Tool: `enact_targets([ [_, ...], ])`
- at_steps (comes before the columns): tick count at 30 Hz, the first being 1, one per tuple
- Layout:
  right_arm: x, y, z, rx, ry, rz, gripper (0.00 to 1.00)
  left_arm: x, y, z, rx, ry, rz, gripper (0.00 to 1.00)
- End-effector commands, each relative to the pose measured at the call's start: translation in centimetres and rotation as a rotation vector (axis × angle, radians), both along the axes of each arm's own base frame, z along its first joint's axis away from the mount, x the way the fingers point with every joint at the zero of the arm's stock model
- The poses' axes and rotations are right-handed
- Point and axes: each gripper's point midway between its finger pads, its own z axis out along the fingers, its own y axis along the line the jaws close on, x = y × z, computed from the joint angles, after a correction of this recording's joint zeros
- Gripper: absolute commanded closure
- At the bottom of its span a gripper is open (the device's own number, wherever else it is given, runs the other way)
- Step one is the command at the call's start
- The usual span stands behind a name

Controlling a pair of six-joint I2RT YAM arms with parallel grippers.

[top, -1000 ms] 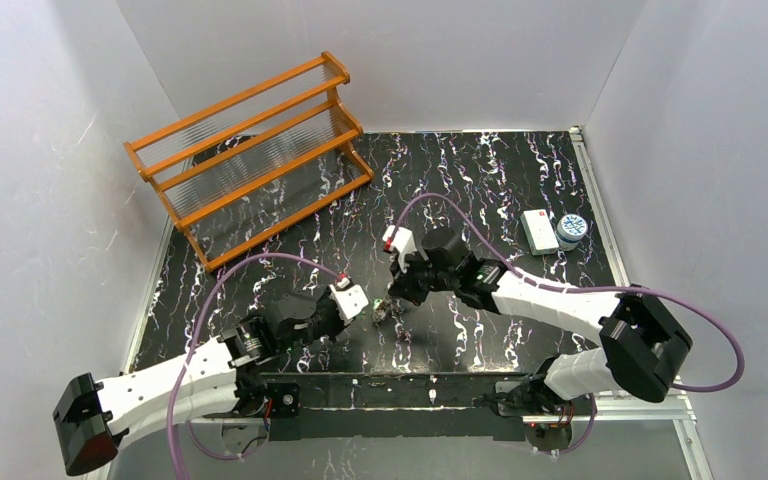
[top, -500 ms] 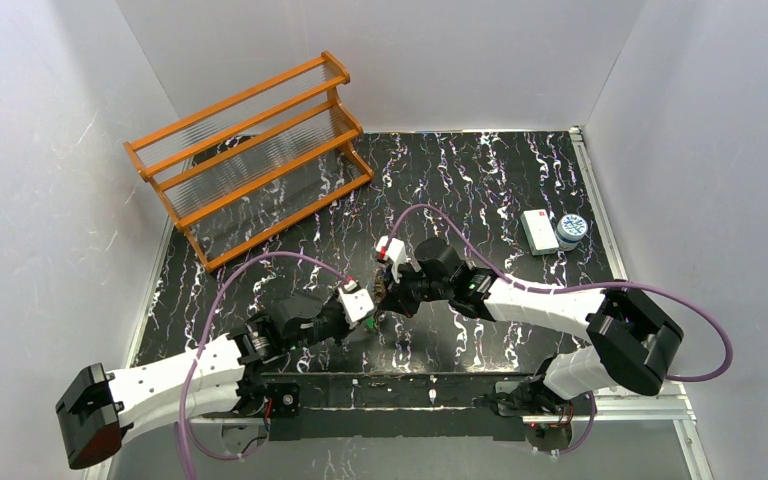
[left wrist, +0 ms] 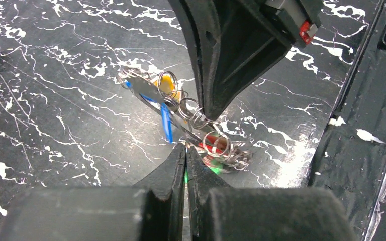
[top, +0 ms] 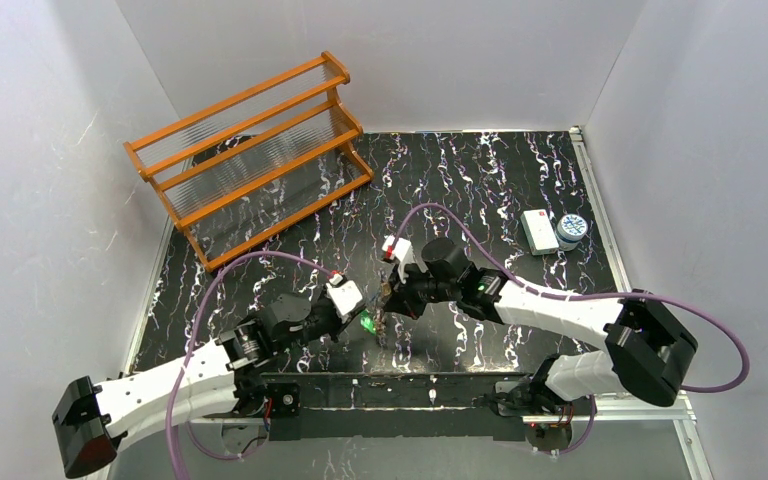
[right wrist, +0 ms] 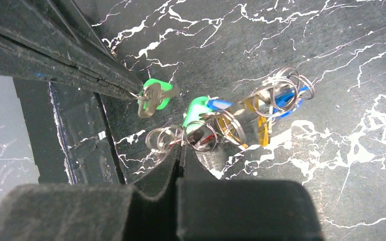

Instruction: Put the keys on the keyring

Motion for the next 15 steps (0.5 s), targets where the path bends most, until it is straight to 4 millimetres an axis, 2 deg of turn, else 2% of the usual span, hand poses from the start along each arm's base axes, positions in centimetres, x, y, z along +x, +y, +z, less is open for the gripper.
enact_targets([
  [1, -0.7, -0.3, 0.1, 0.004, 0.018, 0.015, 0.99, 0.6, 0.3, 2.6, -0.062, -0.027, 0.047, 1.00],
  [7, -1.3, -0.6, -0.6, -0.011, 0.037, 0.039, 0.99, 0.2, 0.3, 3.2, -0.055, -0.021, 0.025, 1.00],
  [10, -1.3, -0.6, -0.4, 0.000, 0.027, 0.039, 0.99, -0.8, -0.8, 3.1, -0.058, 0.010, -0.050, 1.00],
  [15, -1.3, -0.6, -0.4, -0.004, 0.021, 0.045, 0.99, -1.7, -2.2, 1.8, -0.045, 0.089, -0.110, 1.00],
])
